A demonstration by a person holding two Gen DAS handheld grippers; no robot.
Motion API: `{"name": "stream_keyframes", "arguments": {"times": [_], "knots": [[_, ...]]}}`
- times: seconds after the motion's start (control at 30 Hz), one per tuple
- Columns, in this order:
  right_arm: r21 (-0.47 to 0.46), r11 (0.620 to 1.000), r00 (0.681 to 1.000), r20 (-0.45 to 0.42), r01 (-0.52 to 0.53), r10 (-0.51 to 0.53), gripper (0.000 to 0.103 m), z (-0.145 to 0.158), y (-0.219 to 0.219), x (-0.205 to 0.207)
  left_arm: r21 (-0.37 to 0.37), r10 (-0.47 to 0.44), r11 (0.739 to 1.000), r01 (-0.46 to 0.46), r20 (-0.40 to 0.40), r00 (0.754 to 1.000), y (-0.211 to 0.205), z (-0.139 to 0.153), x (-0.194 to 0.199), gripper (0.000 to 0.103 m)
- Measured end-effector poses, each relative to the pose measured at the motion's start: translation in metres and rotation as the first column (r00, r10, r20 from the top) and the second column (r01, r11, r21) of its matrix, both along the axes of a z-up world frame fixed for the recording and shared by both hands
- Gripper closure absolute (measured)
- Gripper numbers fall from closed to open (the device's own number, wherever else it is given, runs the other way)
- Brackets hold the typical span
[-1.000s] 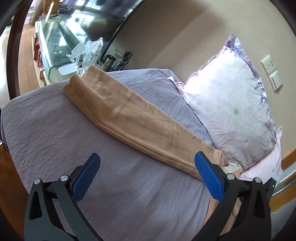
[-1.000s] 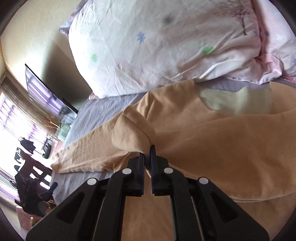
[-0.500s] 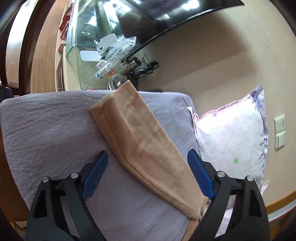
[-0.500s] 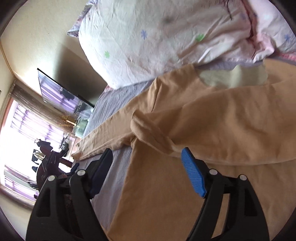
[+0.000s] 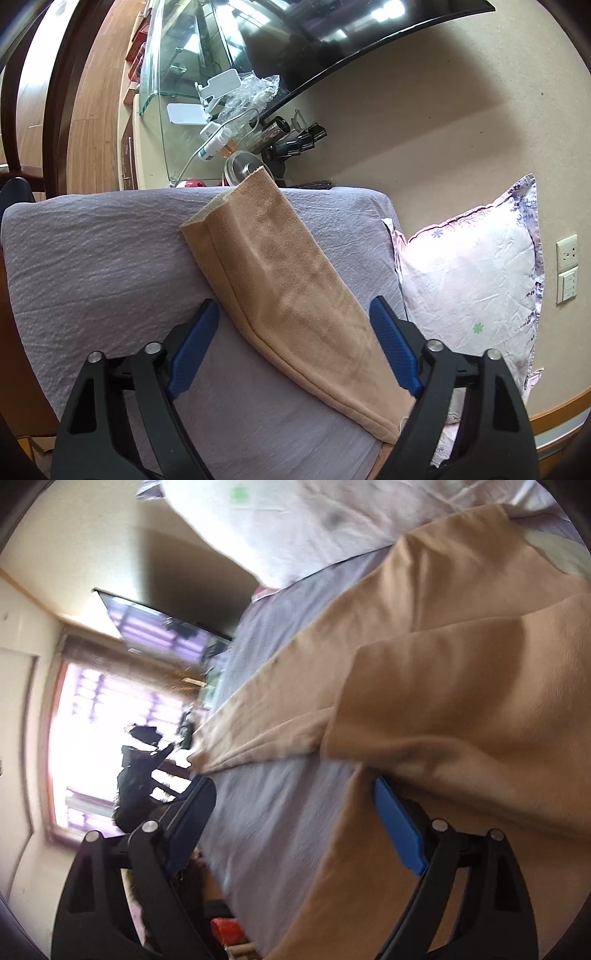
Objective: Fold small clothes
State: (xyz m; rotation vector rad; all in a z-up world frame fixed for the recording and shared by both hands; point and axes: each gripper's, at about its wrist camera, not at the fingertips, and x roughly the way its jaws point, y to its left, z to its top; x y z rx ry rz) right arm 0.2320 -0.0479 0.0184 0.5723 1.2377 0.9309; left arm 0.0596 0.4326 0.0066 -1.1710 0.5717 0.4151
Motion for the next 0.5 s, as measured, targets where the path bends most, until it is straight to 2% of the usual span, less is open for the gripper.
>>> {"name": "stream_keyframes", "arguments": {"times": [0.07, 0.1, 0.13, 0.17, 0.2, 0.23, 0.3, 0.33, 0.43, 0.5], "knots": [[0.029, 0.999, 0.999, 0.035, 0.031, -0.032, 0.015, 0.015, -0.018, -0.007, -0.010, 0.010, 1.000, -0.010, 0.010, 1.000, 0.004, -0.004, -0.002, 0.038], [0.030, 0.998, 0.997, 0.060, 0.054, -0.056, 0.014, 0.023, -0.030, -0.011, -0.022, 0.017, 1.000, -0.017, 0.016, 1.000, 0.005, -0.006, -0.002, 0.041], [0.032, 0.997, 0.995, 0.073, 0.069, -0.071, 0.012, 0.027, -0.038, -0.014, -0.036, 0.027, 0.999, -0.026, 0.024, 0.999, 0.008, -0.009, -0.003, 0.052], [0.034, 0.996, 0.993, 0.081, 0.087, -0.089, 0.010, 0.031, -0.047, -0.015, -0.047, 0.033, 0.998, -0.032, 0.027, 0.999, 0.010, -0.012, -0.003, 0.068], [0.038, 0.994, 0.990, 0.086, 0.106, -0.108, 0.010, 0.034, -0.058, -0.018, -0.059, 0.034, 0.998, -0.032, 0.035, 0.999, 0.012, -0.015, -0.003, 0.078], [0.038, 0.993, 0.989, 0.088, 0.115, -0.118, 0.010, 0.034, -0.065, -0.018, -0.067, 0.031, 0.997, -0.028, 0.038, 0.999, 0.014, -0.018, -0.002, 0.096], [0.036, 0.990, 0.986, 0.091, 0.137, -0.139, 0.010, 0.036, -0.082, -0.023, -0.035, 0.013, 0.999, -0.012, 0.016, 1.000, 0.015, -0.016, 0.002, 0.097], [0.034, 0.988, 0.983, 0.094, 0.153, -0.156, 0.010, 0.038, -0.094, -0.027, 0.009, 0.001, 1.000, -0.001, 0.007, 1.000, 0.012, -0.009, 0.005, 0.098], [0.035, 0.980, 0.975, 0.106, 0.195, -0.197, 0.009, 0.035, -0.127, -0.027, 0.137, -0.061, 0.989, 0.056, 0.031, 0.998, -0.009, 0.031, 0.017, 0.099], [0.032, 0.966, 0.956, 0.136, 0.257, -0.259, 0.009, 0.040, -0.160, -0.033, 0.239, -0.163, 0.961, 0.139, 0.080, 0.983, -0.045, 0.073, 0.035, 0.099]]}}
